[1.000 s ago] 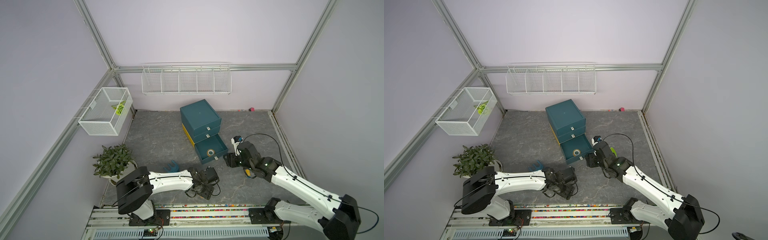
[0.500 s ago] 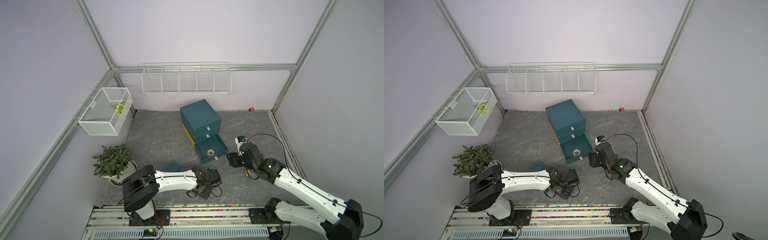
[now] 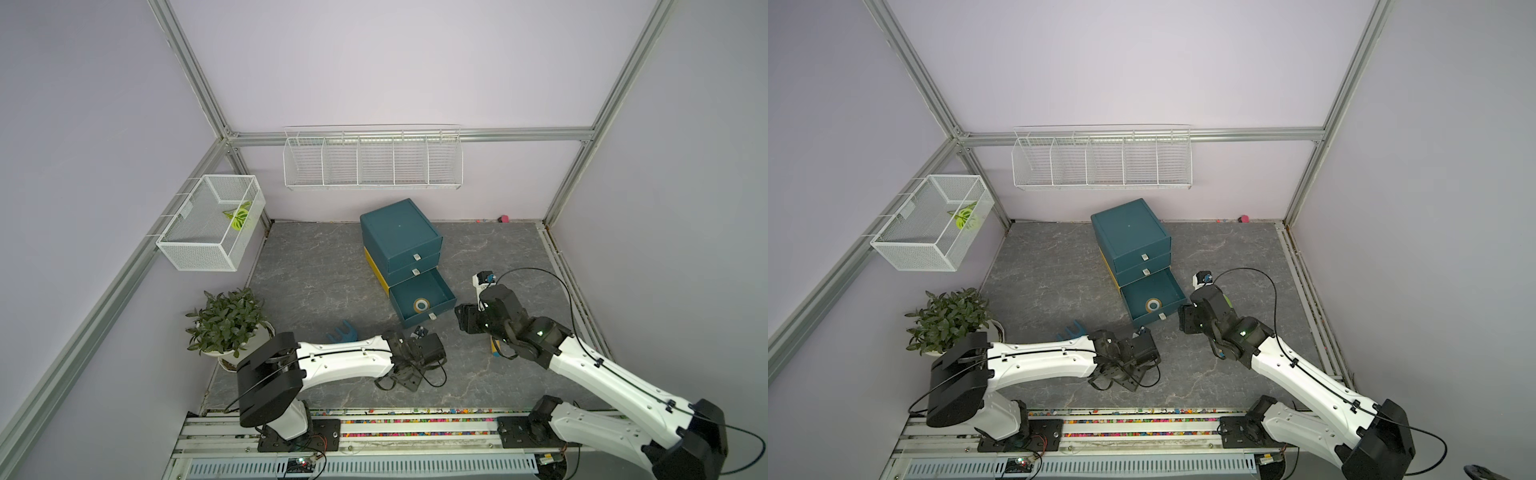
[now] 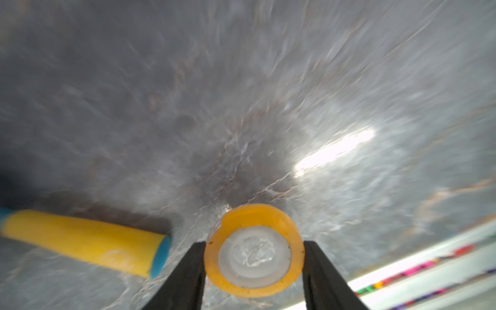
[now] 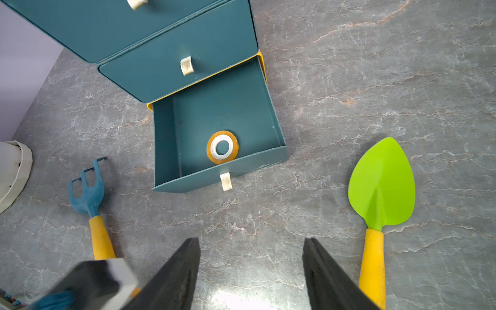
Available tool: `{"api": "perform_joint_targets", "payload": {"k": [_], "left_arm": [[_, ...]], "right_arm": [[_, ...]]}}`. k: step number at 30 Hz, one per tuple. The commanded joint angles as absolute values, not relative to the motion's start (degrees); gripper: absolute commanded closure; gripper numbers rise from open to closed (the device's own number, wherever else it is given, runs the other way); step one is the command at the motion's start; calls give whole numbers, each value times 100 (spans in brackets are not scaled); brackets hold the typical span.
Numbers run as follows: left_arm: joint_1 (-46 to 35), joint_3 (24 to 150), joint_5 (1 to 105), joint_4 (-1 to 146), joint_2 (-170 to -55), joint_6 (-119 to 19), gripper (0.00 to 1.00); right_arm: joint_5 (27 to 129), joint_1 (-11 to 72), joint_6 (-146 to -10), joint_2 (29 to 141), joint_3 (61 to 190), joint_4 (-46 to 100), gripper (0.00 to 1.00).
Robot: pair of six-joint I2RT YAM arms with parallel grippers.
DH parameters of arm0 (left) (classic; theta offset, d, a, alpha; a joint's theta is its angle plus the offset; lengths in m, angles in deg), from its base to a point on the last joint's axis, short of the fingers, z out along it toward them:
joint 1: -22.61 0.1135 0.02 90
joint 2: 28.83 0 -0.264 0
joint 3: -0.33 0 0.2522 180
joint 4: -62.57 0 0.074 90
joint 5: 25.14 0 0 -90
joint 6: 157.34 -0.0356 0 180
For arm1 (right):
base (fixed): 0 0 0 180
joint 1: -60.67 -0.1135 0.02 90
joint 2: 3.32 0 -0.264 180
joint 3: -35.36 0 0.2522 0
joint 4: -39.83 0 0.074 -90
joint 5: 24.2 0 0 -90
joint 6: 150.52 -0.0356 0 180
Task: Place the transparent tape into the drawer according to color
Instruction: Pick up the tape at the center of the board, then place the tape in the drawer.
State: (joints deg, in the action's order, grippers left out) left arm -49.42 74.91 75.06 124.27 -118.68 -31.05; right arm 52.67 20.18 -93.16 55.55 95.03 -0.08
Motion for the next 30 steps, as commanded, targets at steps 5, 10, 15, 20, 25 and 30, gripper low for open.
{"api": "perform_joint_targets", "payload": {"k": [5, 10, 15, 20, 25, 30], "left_arm": [[-4462, 8589, 8438, 12590, -11460, -3426, 58], [-3995, 8801, 8742, 11687, -11698, -3763, 58], [-3671, 9099, 8854, 11131, -12291, -3978, 57], [-3349, 9371, 8737, 10855, -12817, -4042, 57], [-3261, 9690, 8754, 10914, -13298, -4129, 57], [-3136, 9713, 8552, 10980, -13596, -4089, 51]], "right_arm": [[5039, 2007, -9539, 5334, 9338, -115, 34], [4973, 2011, -9627, 5200, 9183, -130, 34], [4932, 2007, -9669, 5053, 9034, -112, 34], [4923, 2009, -9693, 4923, 8872, -35, 34], [4982, 2009, -9708, 4909, 8815, -5, 34], [5016, 2007, -9734, 4905, 8794, 25, 34]]}}
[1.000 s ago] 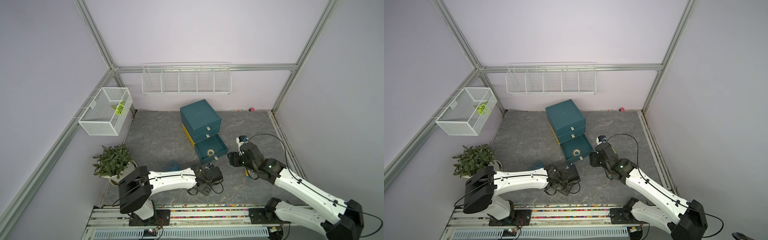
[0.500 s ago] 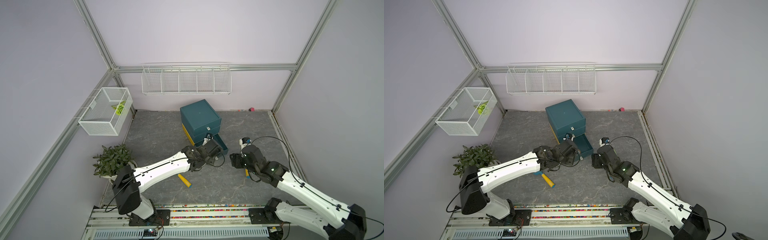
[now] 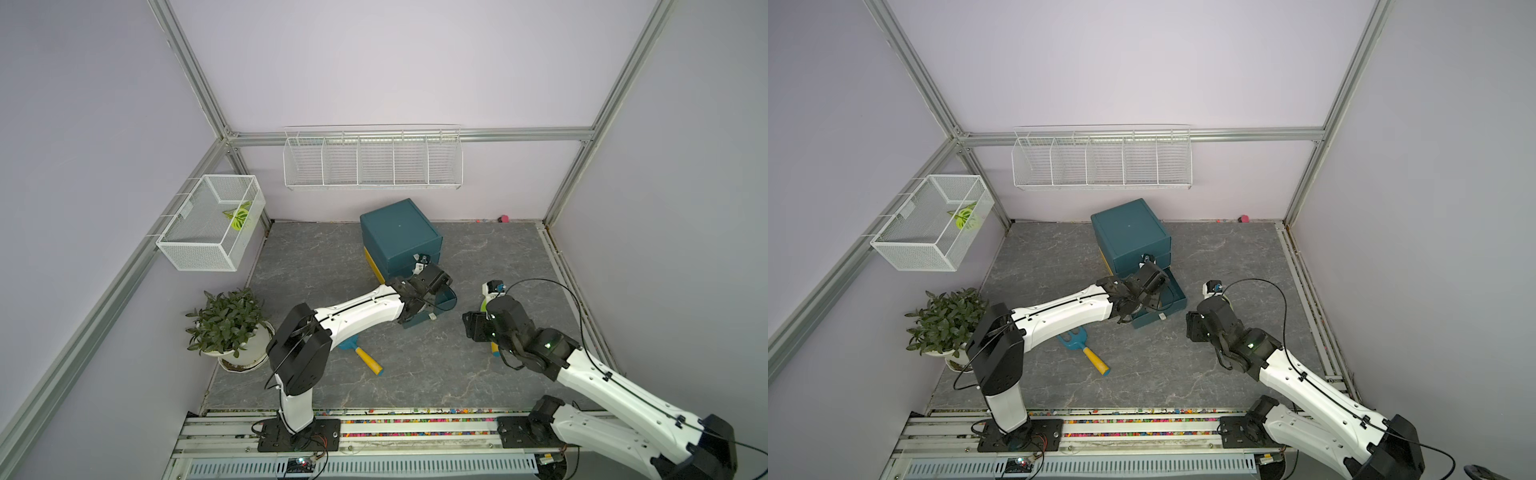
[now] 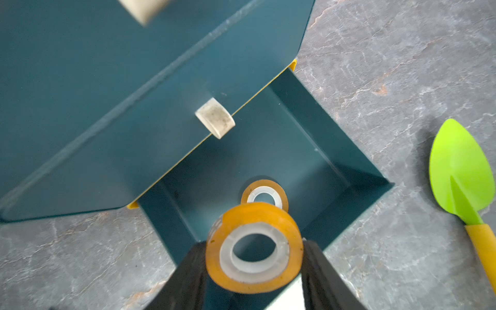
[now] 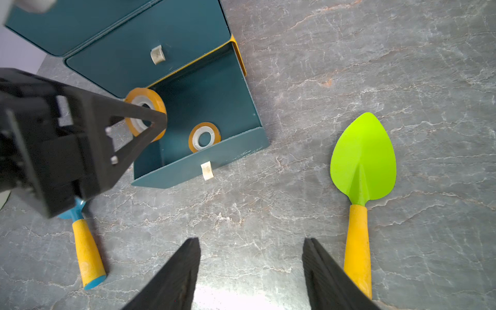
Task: Place the transparent tape into the drawer according to color
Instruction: Place the tape in the drawer, then close the drawer in the storage box.
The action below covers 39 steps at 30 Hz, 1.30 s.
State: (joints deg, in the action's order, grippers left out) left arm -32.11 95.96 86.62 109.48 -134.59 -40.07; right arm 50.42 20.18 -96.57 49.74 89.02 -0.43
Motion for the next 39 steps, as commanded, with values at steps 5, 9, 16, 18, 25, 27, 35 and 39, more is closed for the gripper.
{"api": "perform_joint_targets", "payload": {"k": [5, 9, 16, 18, 25, 27, 35, 39], "left_arm": [[-3132, 9795, 8444, 11109, -13685, -4078, 31], [-3132, 9799, 8376, 11105, -13592, -4075, 23], [-3136, 9657, 8183, 11165, -13068, -3935, 11], [-3149, 9495, 8066, 11106, -12767, -3882, 8], [-3215, 8766, 7874, 11003, -11771, -3664, 3], [-3215, 8514, 7917, 10982, -11444, -3587, 1], [-2763, 8348, 8109, 10745, -10517, -3742, 1], [-2403, 8689, 8022, 10640, -10653, -3870, 4]], "right_arm": [[5032, 2007, -9743, 4901, 8818, 41, 34], [5059, 2007, -9760, 4898, 8833, 20, 34], [5102, 2009, -9774, 4968, 8862, 61, 33], [5112, 2007, -9771, 5004, 8863, 71, 33], [5226, 2008, -9788, 5002, 8755, 177, 33], [5268, 2011, -9804, 4994, 8686, 226, 33], [5425, 2007, -9960, 5088, 8407, 497, 35], [5468, 2007, -9997, 5208, 8334, 575, 37]]}}
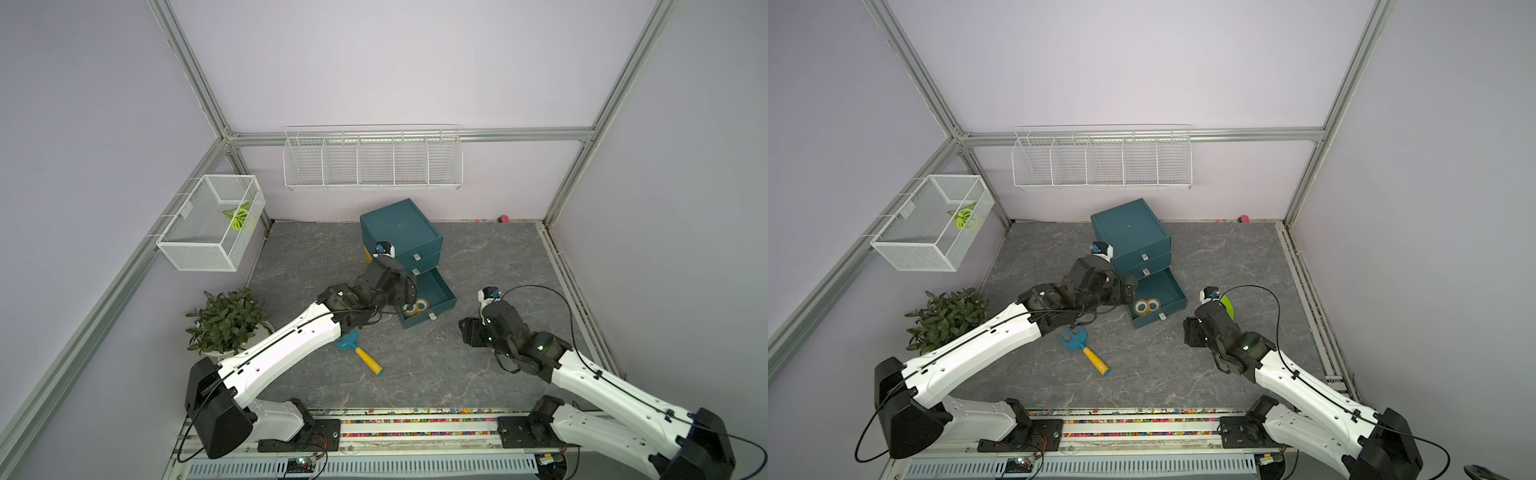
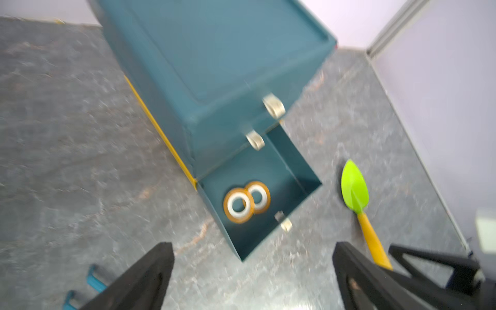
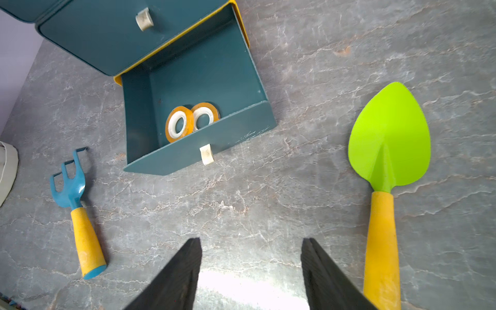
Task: Place the transparent tape into the drawer according to color
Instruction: Close the drawer in the storage box.
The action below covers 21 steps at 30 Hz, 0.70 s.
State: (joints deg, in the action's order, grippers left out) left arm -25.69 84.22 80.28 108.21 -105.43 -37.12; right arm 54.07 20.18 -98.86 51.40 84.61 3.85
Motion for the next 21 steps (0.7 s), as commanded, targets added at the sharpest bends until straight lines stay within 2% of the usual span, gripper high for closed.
{"api": "perform_joint_targets", "payload": {"k": [1, 4, 10, 21], "left_arm": [[-2338, 8781, 8040, 10626, -10730, -3886, 4], [-2117, 9028, 8193, 10562, -11020, -3895, 6], [-1797, 9319, 8296, 10451, -11430, -3844, 6], [-1607, 9438, 8207, 10619, -11954, -3874, 5]], "right_arm": [[5447, 2012, -10036, 5230, 8322, 590, 39], [5472, 2007, -10094, 5355, 8254, 712, 41], [5552, 2011, -10200, 5771, 8156, 981, 53], [6243, 2049, -9999, 7838, 8746, 2284, 63]]}}
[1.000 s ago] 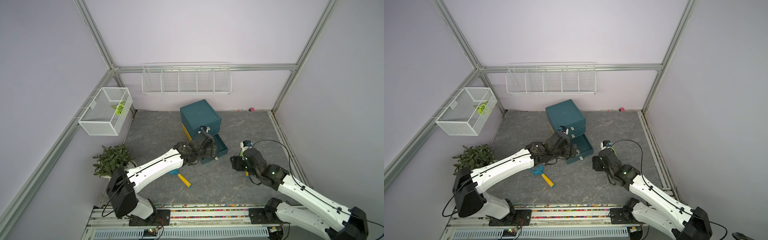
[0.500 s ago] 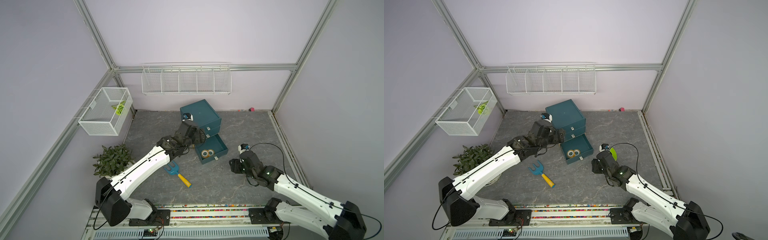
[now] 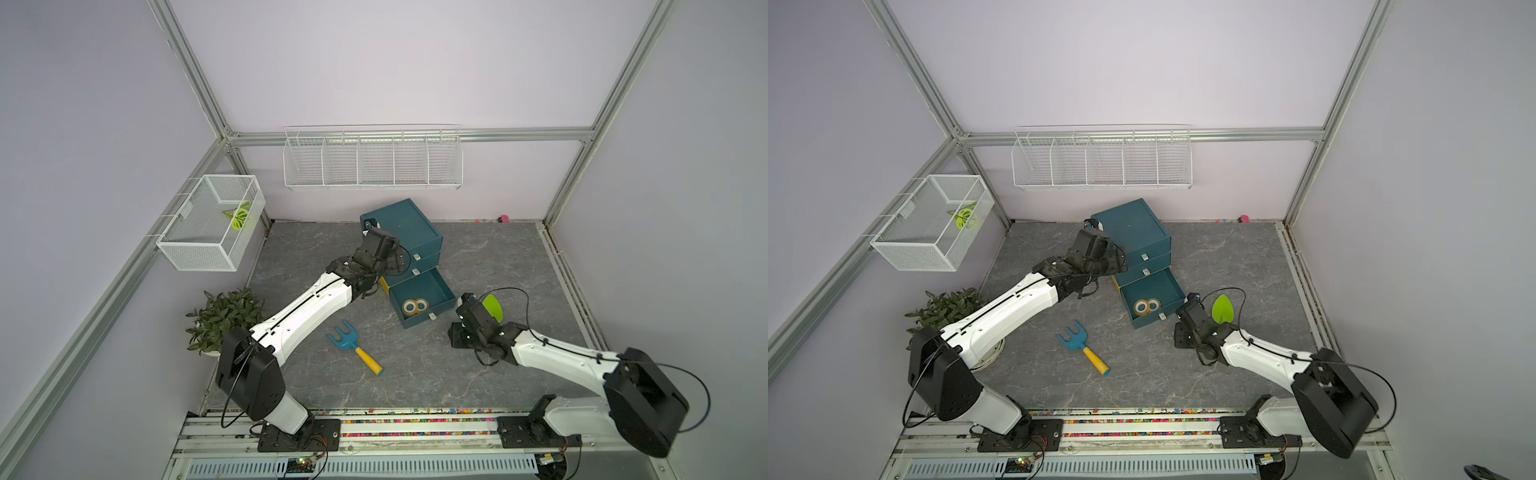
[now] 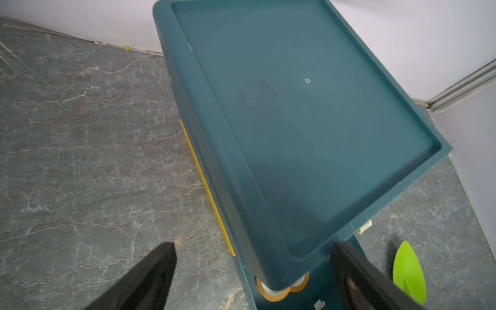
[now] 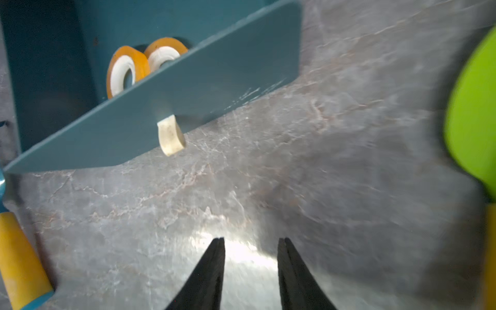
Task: Place the transparent tape into the drawer according to color
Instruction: Close the drawer in the storage box.
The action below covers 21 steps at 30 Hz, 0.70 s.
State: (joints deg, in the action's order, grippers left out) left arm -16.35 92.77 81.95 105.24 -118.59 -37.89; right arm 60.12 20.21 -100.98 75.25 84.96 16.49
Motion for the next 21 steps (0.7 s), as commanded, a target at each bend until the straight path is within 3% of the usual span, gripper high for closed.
{"api": "perform_joint_targets", "payload": {"k": [1, 21], "left_arm": [[-1598, 9436, 8203, 10630, -11979, -3885, 5], [-1580, 9019, 8055, 10685, -11974, -3934, 6]], "right_arm": [[6266, 2066, -9981, 8000, 8824, 2375, 63], [6580, 2525, -10608, 10456, 10501, 4215, 67]]}}
